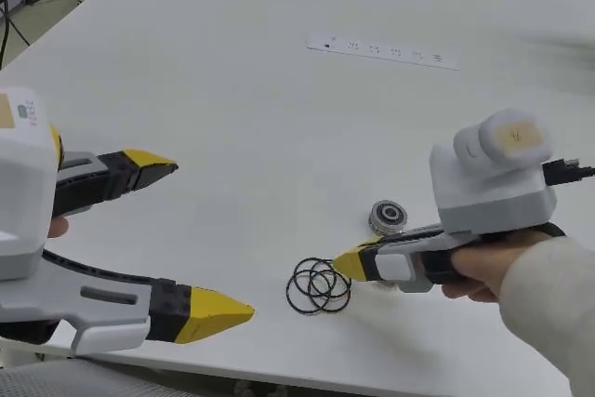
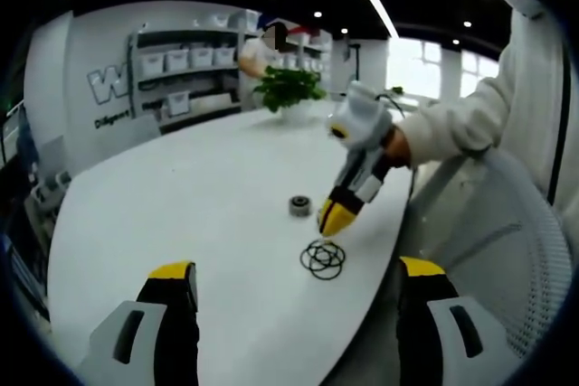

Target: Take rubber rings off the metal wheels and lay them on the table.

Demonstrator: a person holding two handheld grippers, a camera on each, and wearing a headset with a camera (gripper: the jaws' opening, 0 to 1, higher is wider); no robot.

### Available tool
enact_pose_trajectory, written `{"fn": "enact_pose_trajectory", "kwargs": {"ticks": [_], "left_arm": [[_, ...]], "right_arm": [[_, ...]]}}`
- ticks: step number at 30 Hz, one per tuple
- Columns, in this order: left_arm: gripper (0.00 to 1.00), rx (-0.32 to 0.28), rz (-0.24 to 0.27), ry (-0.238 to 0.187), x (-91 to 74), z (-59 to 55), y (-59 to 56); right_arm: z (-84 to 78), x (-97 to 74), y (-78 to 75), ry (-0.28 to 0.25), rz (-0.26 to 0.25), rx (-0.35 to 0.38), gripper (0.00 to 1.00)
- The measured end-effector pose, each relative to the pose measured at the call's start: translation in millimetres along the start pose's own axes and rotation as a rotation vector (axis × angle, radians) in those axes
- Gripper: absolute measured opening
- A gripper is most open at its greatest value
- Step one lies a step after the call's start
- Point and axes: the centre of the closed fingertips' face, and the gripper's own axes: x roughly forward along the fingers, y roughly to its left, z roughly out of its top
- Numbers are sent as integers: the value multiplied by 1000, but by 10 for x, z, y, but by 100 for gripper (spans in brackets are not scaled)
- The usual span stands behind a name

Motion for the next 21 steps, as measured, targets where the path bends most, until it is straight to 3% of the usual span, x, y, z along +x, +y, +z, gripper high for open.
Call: {"fn": "enact_pose_trajectory", "kwargs": {"ticks": [7,14,17,21], "left_arm": [[92,-1,-4,7,3,-16,-6],[93,0,-9,12,5,-25,-16],[93,1,-11,15,4,-30,-22],[93,2,-14,20,4,-41,-30]], "right_arm": [[192,-156,-52,-79,-30,-18,9],[378,-371,-83,-176,-69,-43,23],[456,-452,-59,-213,-63,-49,27],[625,-599,39,-299,-20,-37,31]]}}
